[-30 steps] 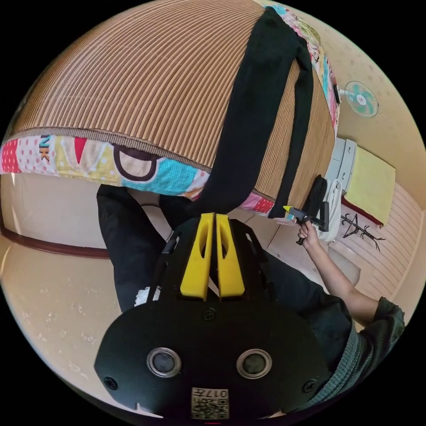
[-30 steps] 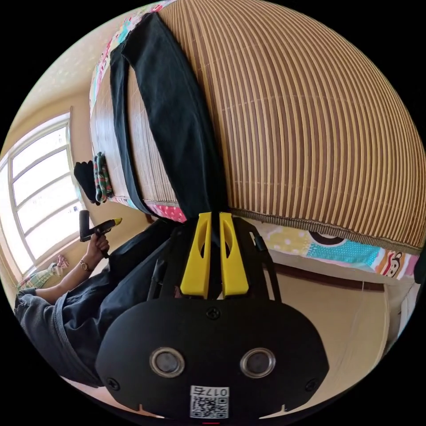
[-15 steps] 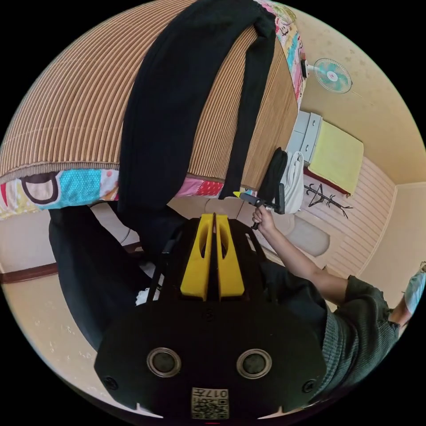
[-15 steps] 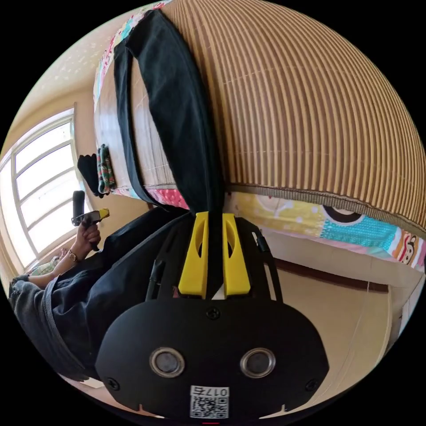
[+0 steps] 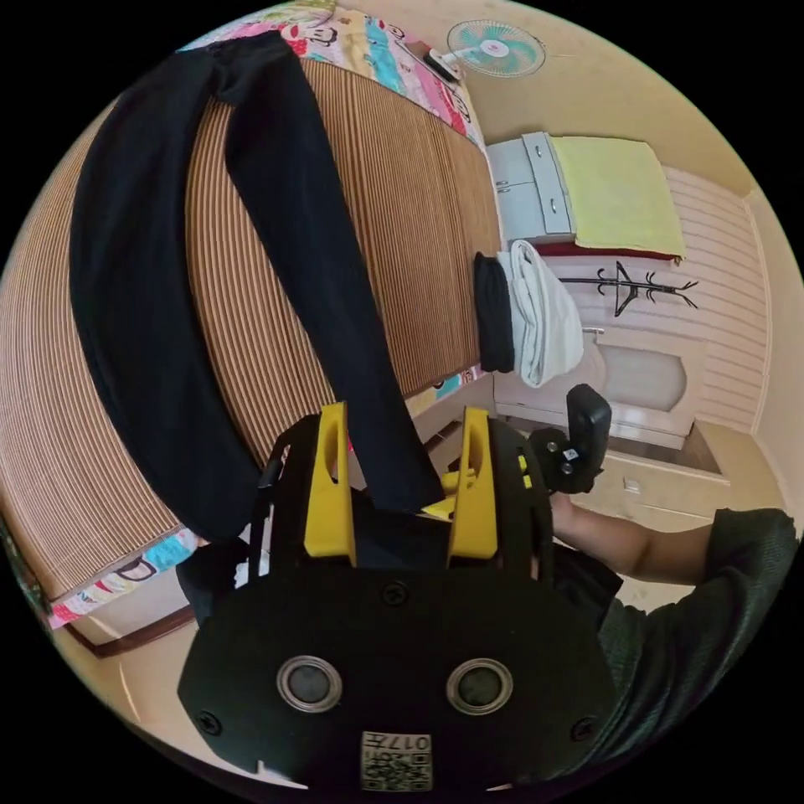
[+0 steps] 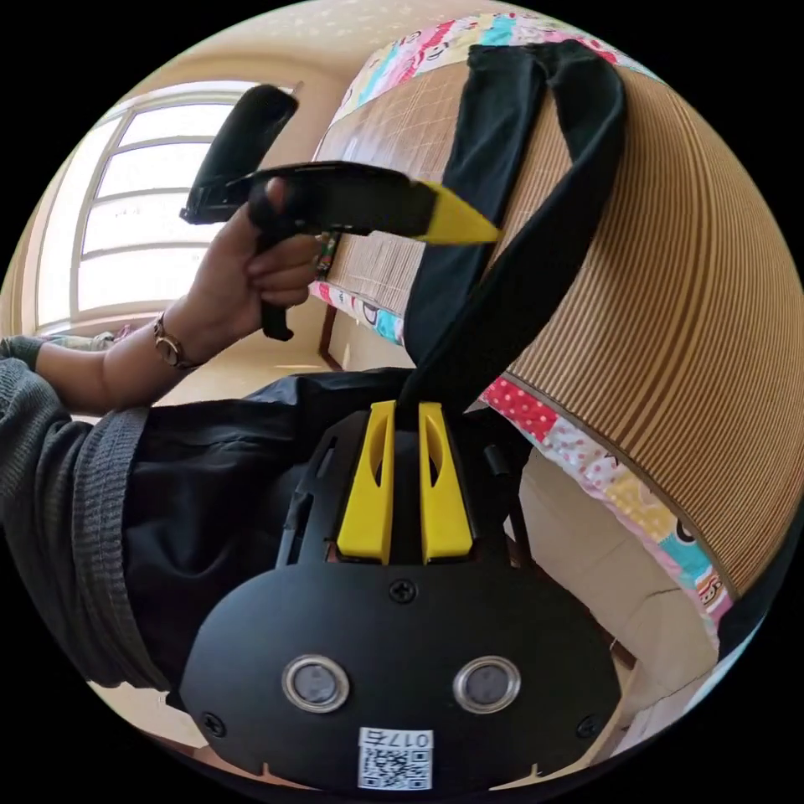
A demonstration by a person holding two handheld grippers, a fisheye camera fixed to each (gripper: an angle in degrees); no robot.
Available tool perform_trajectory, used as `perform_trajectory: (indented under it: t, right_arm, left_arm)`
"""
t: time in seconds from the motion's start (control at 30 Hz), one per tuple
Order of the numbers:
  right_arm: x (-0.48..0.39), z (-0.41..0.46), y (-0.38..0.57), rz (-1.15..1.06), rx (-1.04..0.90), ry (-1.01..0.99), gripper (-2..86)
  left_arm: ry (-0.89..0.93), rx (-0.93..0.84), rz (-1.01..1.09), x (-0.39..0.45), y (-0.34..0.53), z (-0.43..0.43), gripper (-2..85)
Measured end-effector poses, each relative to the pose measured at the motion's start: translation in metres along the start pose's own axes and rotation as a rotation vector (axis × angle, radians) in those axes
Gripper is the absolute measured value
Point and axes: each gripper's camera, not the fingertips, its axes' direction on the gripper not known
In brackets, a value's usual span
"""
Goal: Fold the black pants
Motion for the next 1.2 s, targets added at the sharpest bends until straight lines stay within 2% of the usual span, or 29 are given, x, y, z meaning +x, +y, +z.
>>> perform_trajectory:
  t: [0.1,0.2,0.23,0.37,0.43,0.53,0.7,0.8,0.93,1.0,1.03,1.1,1.17,1.2]
  right_arm:
    - [-0.015,0.013,-0.023,-0.116,-0.052,-0.025,3.0]
    - [-0.009,0.029,-0.038,-0.205,-0.159,-0.031,3.0]
    - [-0.004,0.033,-0.040,-0.219,-0.195,-0.038,3.0]
    - [0.070,0.040,-0.061,-0.205,-0.447,-0.032,3.7]
    - [0.119,0.018,-0.092,-0.123,-0.448,-0.005,4.4]
    - [0.206,-0.045,-0.182,0.047,-0.255,-0.045,6.6]
    - [0.316,-0.135,-0.353,0.279,0.244,-0.096,13.0]
    - [0.342,-0.143,-0.410,0.352,0.443,-0.101,13.9]
    - [0.346,-0.127,-0.457,0.400,0.563,-0.089,11.4]
    - [0.329,-0.118,-0.481,0.428,0.543,0.050,4.7]
    - [0.318,-0.118,-0.485,0.415,0.539,0.112,4.2]
    - [0.254,-0.118,-0.502,0.348,0.527,0.435,2.8]
    - [0.186,-0.112,-0.507,0.205,0.572,0.621,2.3]
    - [0.142,-0.103,-0.508,0.122,0.600,0.716,2.0]
  left_arm:
    - [-0.216,-0.013,0.030,0.008,-0.012,0.019,15.7]
    - [-0.338,-0.042,0.013,-0.011,-0.010,0.040,4.2]
    - [-0.289,-0.049,0.026,-0.021,-0.006,0.046,1.4]
    - [-0.114,0.018,-0.029,-0.054,0.015,0.039,-0.5]
    - [-0.083,0.058,-0.076,-0.069,0.029,0.030,-0.8]
    - [-0.059,0.111,-0.111,-0.081,0.043,0.022,-0.9]
    - [-0.004,0.168,-0.157,-0.093,0.052,0.021,-0.9]
    - [0.031,0.193,-0.173,-0.099,0.053,0.023,-0.9]
    - [0.112,0.240,-0.210,-0.111,0.053,0.027,-0.9]
    - [0.162,0.259,-0.241,-0.116,0.053,0.027,-0.9]
    - [0.194,0.274,-0.254,-0.120,0.053,0.026,-0.9]
    - [0.261,0.304,-0.272,-0.125,0.056,0.021,-0.9]
    - [0.417,0.376,-0.310,-0.136,0.065,0.016,-0.9]
    - [0.596,0.436,-0.358,-0.149,0.076,0.018,-0.9]
